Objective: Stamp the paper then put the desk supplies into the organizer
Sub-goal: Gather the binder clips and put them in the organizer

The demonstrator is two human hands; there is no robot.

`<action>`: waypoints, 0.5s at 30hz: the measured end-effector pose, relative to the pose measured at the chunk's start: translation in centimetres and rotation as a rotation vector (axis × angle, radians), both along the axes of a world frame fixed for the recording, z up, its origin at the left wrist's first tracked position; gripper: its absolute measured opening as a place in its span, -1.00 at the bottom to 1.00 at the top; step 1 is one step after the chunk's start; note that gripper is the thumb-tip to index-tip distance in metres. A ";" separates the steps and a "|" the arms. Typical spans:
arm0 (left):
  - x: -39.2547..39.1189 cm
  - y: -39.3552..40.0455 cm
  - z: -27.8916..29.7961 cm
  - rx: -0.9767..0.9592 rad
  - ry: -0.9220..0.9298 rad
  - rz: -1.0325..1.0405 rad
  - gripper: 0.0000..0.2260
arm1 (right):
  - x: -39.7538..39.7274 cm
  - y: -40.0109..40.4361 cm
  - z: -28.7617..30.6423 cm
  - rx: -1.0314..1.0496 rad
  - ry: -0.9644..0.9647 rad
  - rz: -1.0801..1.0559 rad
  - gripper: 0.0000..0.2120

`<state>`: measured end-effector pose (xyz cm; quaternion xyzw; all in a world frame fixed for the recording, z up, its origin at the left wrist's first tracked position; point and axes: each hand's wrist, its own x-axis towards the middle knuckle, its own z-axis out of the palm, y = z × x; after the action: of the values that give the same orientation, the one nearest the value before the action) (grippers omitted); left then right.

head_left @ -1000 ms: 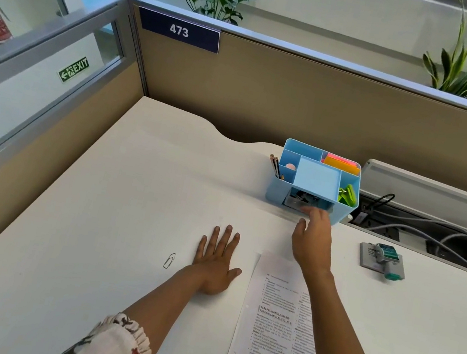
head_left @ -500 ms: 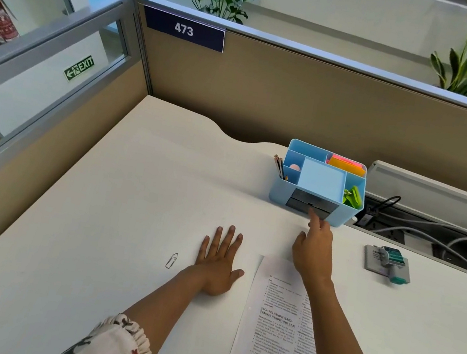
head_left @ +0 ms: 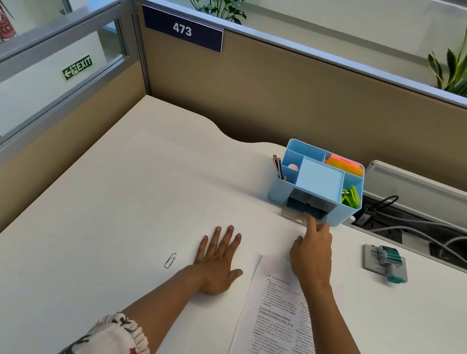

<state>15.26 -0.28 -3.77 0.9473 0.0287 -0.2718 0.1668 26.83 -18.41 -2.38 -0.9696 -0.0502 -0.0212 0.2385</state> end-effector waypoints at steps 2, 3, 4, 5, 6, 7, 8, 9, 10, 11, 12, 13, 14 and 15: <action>0.0 0.0 -0.1 -0.001 -0.003 0.004 -0.34 | -0.7 -0.1 -0.3 0.006 0.001 0.002 -0.48; 0.0 0.0 -0.1 -0.002 -0.006 0.007 -0.34 | -1.0 -0.3 -0.4 0.005 -0.003 0.007 -0.46; 0.0 0.0 -0.2 -0.004 -0.007 0.009 -0.34 | -1.3 -0.4 -0.5 0.004 -0.005 0.013 -0.45; 0.0 0.0 -0.2 -0.006 -0.007 0.010 -0.34 | -1.6 -0.5 -0.6 0.003 -0.005 0.018 -0.44; 0.0 0.0 -0.3 -0.008 -0.010 0.010 -0.33 | -1.9 -0.6 -0.6 0.004 -0.006 0.022 -0.43; 0.0 0.0 -0.3 -0.010 -0.013 0.009 -0.33 | -2.1 -0.8 -0.7 0.003 -0.005 0.026 -0.43; 0.0 0.0 -0.2 -0.010 -0.017 0.009 -0.33 | -2.3 -0.8 -0.6 0.003 -0.004 0.029 -0.43; 0.0 0.0 -0.2 -0.009 -0.021 0.009 -0.34 | -2.4 -0.9 -0.6 0.003 0.000 0.031 -0.43; -0.1 0.0 -0.2 -0.009 -0.024 0.009 -0.34 | -2.5 -0.9 -0.5 0.006 0.006 0.032 -0.42; -0.1 0.0 -0.2 -0.009 -0.025 0.009 -0.34 | -2.7 -0.9 -0.4 0.012 0.013 0.034 -0.42; -0.1 0.0 -0.2 -0.010 -0.028 0.010 -0.34 | -2.8 -0.9 -0.3 0.019 0.020 0.036 -0.41; -0.1 0.0 -0.2 -0.012 -0.031 0.011 -0.34 | -2.9 -0.9 -0.2 0.027 0.027 0.038 -0.40; -0.2 0.0 -0.2 -0.014 -0.036 0.014 -0.34 | -2.9 -0.9 -0.2 0.032 0.031 0.042 -0.40; -0.2 0.0 -0.2 -0.017 -0.042 0.017 -0.34 | -2.9 -0.9 -0.1 0.036 0.031 0.045 -0.40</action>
<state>15.07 -0.29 -3.95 0.9511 0.0312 -0.2509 0.1776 23.93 -19.31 -2.47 -0.9640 -0.0680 -0.0016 0.2571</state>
